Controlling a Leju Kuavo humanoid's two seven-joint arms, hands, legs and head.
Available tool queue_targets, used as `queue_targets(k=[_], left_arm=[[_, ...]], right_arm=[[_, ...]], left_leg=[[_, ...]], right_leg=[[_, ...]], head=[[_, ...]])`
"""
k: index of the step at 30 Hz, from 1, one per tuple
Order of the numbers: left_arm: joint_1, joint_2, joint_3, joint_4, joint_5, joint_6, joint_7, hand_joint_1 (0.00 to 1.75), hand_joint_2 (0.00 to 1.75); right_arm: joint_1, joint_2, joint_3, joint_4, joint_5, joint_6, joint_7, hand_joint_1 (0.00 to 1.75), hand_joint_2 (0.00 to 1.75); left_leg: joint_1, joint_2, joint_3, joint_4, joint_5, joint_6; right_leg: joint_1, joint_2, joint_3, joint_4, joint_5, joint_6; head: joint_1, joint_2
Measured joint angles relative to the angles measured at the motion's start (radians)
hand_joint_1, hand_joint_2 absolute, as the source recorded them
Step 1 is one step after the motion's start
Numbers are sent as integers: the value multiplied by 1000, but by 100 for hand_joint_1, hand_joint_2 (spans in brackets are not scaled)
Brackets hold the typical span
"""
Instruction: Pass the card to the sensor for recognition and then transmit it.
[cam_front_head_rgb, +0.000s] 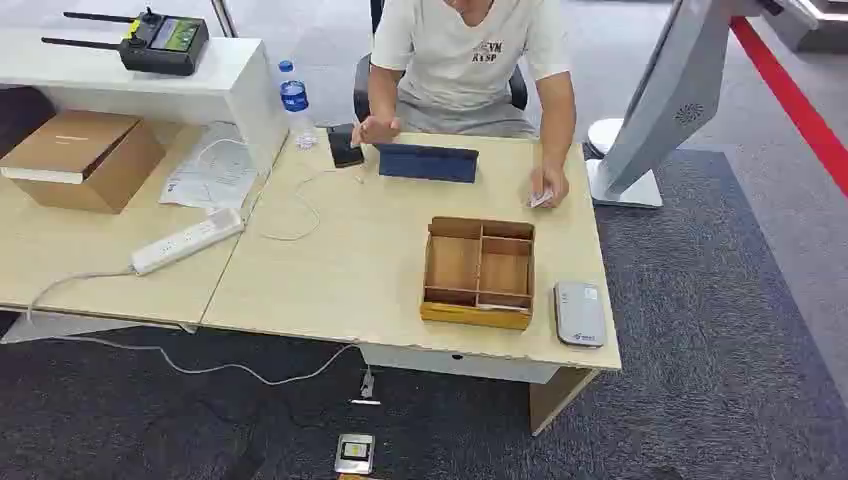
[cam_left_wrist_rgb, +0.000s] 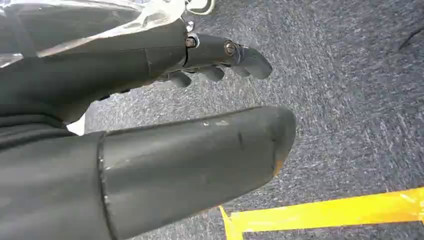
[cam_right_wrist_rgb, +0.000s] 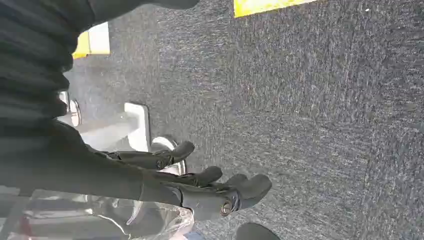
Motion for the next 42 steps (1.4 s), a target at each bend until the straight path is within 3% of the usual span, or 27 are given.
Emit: queue_targets(k=[27,32,34,38,42], left_arm=[[0,43,-1,0,-59,-61,-71,0,0],[0,47,-1,0,-60,-63,-70,0,0],[0,48,-1,0,-60,-63,-67,0,0],[0,49,-1,0,-57,-63,-61,0,0],[-1,49,-1,0,-56,-63,-72,0,0]], right_arm=[[97,-21,-35,1,-89,-42,-37,0,175],[99,-21,-57,1,-148,-87,-43,0,175],[96,-22,-82,1,-216,-163,-78,0,175],[63,-29,-169,-1,-421,-380,-249,0,175],[-3,-51,-273,-17,-556,-396,-402,0,175]], left_leg=[[0,0,0,0,0,0],[0,0,0,0,0,0],[0,0,0,0,0,0],[0,1,0,0,0,0],[-1,2,0,0,0,0]], right_leg=[[0,0,0,0,0,0],[0,0,0,0,0,0],[0,0,0,0,0,0],[0,0,0,0,0,0],[-1,0,0,0,1,1]], head=[[0,0],[0,0],[0,0],[0,0],[0,0]])
